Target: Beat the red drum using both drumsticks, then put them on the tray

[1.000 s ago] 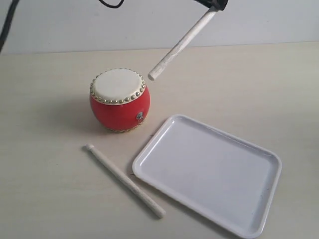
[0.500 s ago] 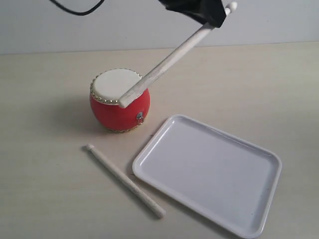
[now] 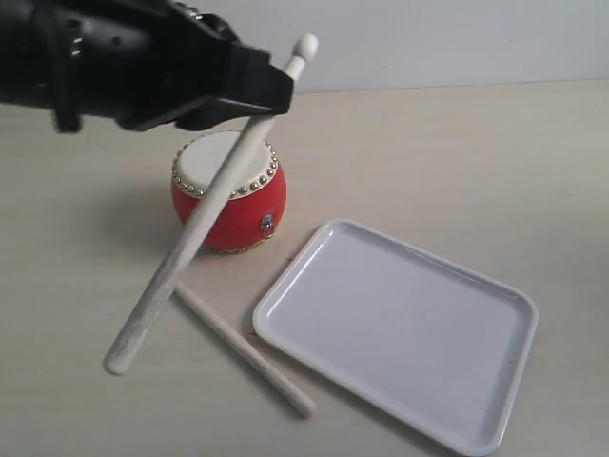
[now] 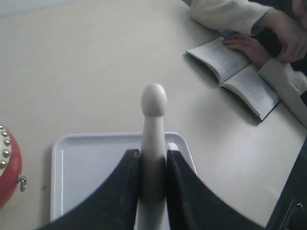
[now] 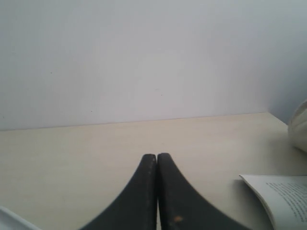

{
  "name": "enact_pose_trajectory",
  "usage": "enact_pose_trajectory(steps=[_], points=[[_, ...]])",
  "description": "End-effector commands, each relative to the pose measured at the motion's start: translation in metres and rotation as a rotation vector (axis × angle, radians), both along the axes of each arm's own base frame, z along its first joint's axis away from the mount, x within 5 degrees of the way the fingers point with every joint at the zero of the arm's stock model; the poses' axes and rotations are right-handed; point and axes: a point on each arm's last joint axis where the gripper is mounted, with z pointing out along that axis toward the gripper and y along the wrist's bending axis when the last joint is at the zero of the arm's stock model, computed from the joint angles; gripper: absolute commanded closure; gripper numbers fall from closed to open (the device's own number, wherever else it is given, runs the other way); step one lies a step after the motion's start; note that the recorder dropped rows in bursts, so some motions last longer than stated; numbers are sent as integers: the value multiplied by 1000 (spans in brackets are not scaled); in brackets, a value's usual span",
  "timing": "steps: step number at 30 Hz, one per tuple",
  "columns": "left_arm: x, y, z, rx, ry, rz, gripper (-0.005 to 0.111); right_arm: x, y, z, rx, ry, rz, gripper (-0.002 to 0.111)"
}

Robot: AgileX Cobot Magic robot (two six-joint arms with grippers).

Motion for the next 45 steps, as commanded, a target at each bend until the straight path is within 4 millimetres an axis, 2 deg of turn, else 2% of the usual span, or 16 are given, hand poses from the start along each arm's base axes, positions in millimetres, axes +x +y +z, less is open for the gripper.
enact_pose_trajectory(steps=[1, 4, 7, 8, 10, 11, 12, 14, 17, 21, 23, 25, 29, 35, 39, 45], points=[[-26, 29, 0, -66, -62, 53, 107, 0, -1, -1, -73, -6, -7, 108], [-42, 47, -9, -93, -74, 80, 107, 0, 0, 6, -73, -80, -3, 108], [-49, 59, -23, -138, -70, 149, 107, -1, 1, 17, -77, -198, 3, 108], [-49, 61, -26, -153, -68, 173, 107, -2, 1, 21, -13, -243, 7, 108], [-48, 66, -35, -180, -60, 230, 107, -4, -1, 30, 411, -362, 32, 108], [-47, 68, -40, -173, -73, 250, 107, -5, -4, 32, 695, -400, 50, 108], [-47, 69, -43, -168, -78, 259, 107, -5, -5, 32, 782, -405, 56, 108], [-45, 71, -48, -161, -92, 279, 107, -5, -5, 32, 829, -407, 57, 108], [-40, 76, -48, -190, -145, 354, 107, -3, -4, 25, 1206, -326, 76, 108], [-36, 79, -45, -219, -179, 404, 107, 1, 4, -4, 1171, 18, -49, 108], [-34, 79, -45, -220, -190, 419, 107, 0, 7, -7, 1112, 124, -63, 108], [-32, 79, -46, -217, -192, 425, 107, 0, 10, 0, 1044, 138, -19, 108], [-25, 74, -55, -211, -145, 452, 107, 1, 19, 28, 833, 140, 122, 108], [-22, 72, -58, -203, -136, 461, 107, 12, 44, 51, 486, 377, 421, 108], [-20, 70, -49, -226, -149, 457, 107, 22, 52, 54, 579, 428, 496, 108], [-21, 67, -47, -210, -149, 425, 107, 41, 69, 39, 587, 667, 749, 108]])
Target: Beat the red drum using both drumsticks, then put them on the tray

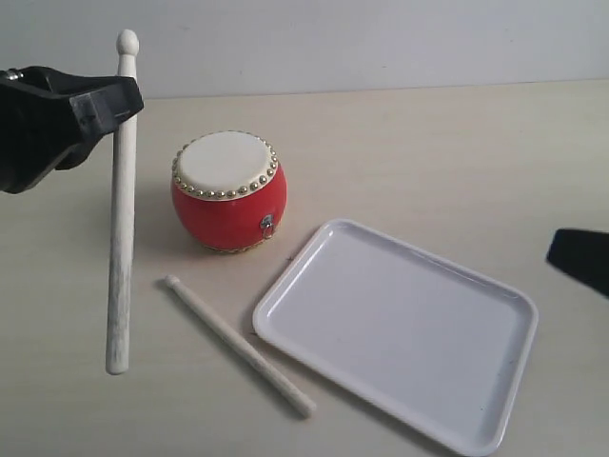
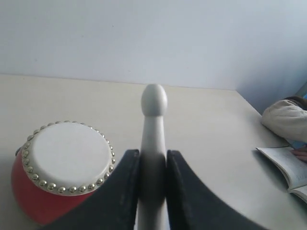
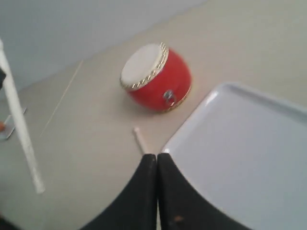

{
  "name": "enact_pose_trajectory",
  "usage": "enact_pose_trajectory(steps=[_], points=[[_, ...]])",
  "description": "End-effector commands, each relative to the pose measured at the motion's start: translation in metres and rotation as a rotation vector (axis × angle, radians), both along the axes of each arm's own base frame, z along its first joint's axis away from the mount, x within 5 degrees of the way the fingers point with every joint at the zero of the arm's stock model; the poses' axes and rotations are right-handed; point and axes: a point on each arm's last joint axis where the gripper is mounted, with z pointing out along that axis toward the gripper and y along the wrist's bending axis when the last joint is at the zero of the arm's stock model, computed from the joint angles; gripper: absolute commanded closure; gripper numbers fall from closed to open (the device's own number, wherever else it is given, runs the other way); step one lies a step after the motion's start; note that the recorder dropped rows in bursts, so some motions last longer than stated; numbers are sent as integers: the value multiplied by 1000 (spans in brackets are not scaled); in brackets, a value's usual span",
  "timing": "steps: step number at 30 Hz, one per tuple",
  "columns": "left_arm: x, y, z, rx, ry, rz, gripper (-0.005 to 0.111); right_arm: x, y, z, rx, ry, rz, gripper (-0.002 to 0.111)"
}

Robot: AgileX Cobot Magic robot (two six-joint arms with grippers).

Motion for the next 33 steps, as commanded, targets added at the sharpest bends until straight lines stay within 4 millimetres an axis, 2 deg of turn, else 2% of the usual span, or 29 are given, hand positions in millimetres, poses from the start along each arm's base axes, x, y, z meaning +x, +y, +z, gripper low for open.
enact_pose_trajectory(steps=[1, 4, 8, 11, 15, 22, 27, 33], points=[[0, -1, 2, 11, -2, -16, 107, 16, 12, -7, 55, 81, 216, 108], [0, -1, 2, 10, 0, -16, 107, 28, 16, -16, 89, 118, 301, 105], [-1, -2, 0, -12, 39, -23, 107, 42, 20, -26, 157, 155, 373, 91], [-2, -4, -2, -8, 64, -39, 107, 51, 22, -25, 233, 139, 382, 85], [-3, -4, -3, -5, 75, -48, 107, 60, 33, -15, 216, 102, 464, 82], [-3, -4, -3, -10, 79, -46, 107, 79, 76, 9, 77, 27, 544, 69], [-3, -4, -3, -40, 102, -35, 107, 91, 114, 11, 98, 53, 561, 55], [-3, -4, -3, -59, 117, -28, 107, 106, 154, 2, 131, 112, 622, 53]])
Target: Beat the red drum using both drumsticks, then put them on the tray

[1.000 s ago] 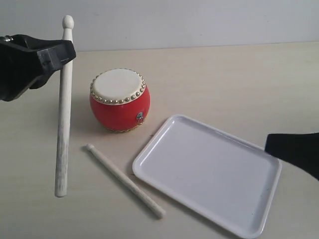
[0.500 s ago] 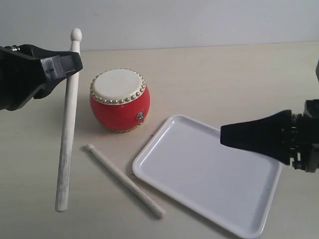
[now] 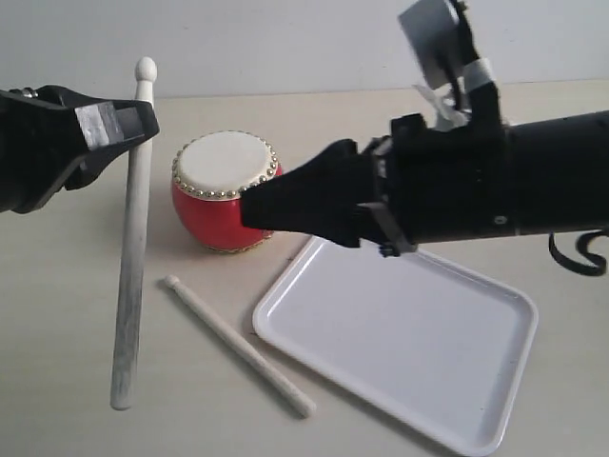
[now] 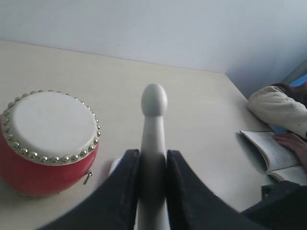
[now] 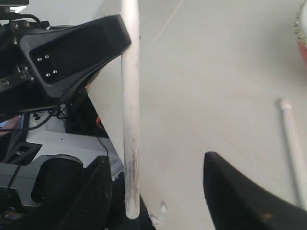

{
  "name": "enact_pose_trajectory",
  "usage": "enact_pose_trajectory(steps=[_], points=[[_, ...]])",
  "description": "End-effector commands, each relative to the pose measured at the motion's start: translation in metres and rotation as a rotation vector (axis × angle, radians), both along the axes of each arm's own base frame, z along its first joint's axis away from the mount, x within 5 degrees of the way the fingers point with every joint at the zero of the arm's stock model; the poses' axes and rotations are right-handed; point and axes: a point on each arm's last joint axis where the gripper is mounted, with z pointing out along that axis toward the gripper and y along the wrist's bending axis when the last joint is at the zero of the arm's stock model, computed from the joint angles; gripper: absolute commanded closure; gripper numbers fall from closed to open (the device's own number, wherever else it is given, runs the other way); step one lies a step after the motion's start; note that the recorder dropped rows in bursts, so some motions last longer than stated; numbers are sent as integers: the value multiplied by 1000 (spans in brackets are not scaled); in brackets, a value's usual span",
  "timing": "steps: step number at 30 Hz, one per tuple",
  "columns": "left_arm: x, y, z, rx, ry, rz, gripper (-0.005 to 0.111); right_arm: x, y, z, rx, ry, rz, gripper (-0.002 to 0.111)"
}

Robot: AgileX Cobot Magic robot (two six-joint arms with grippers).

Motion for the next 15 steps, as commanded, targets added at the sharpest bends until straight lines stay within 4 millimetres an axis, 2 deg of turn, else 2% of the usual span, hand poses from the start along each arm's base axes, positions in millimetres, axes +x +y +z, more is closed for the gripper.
enact_pose_trajectory(steps=[1, 7, 10, 15], points=[[1, 0, 1, -29, 19, 17, 107, 11, 29, -6, 2, 32, 40, 53], [1, 0, 1, -31, 21, 18, 107, 21, 57, -5, -11, 22, 65, 53], [1, 0, 1, -47, 35, 25, 107, 25, 66, -5, -23, 57, 28, 53], [1, 0, 1, -52, 35, 29, 107, 29, 76, -6, -6, 71, 61, 53]])
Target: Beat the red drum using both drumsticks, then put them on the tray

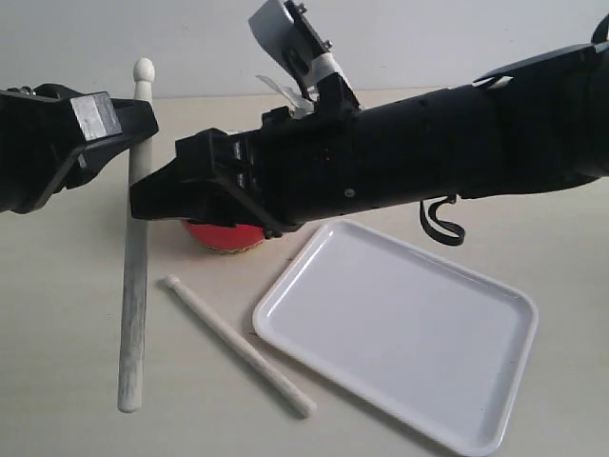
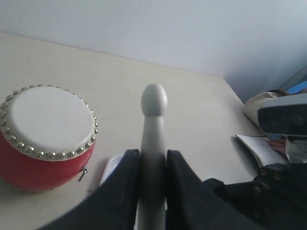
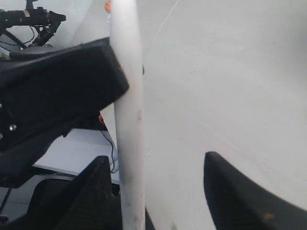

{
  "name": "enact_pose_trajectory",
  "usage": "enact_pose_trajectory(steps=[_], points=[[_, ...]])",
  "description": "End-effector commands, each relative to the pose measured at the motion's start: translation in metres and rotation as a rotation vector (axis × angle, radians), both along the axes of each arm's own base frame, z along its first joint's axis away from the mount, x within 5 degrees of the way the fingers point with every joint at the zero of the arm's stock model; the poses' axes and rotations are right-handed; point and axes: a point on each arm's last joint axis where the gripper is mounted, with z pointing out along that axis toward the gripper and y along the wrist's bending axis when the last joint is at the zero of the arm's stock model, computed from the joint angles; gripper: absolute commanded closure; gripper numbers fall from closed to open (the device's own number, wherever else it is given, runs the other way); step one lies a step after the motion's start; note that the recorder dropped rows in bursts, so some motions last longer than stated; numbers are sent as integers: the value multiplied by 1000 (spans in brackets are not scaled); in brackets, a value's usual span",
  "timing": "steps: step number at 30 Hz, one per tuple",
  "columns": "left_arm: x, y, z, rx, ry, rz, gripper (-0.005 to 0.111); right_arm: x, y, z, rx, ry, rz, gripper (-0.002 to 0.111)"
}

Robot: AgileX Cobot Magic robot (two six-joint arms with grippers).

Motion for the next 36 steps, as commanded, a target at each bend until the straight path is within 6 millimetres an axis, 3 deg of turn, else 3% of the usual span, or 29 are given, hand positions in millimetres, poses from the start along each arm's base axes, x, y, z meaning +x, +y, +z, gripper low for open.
enact_pose_trajectory(steps=[1, 7, 24, 29, 36], points=[[1, 0, 2, -15, 1, 14, 107, 4, 10, 1, 21, 35, 10, 53], [2, 1, 2, -19, -7, 23, 107, 6, 13, -11, 10, 72, 27, 53], [3, 1, 3, -20, -20, 32, 107, 3, 14, -9, 31, 48, 78, 53], [3, 1, 3, -21, -13, 29, 107, -16, 30, -12, -2, 2, 130, 53], [3, 1, 3, -19, -13, 27, 107, -14, 32, -16, -51, -28, 78, 53]])
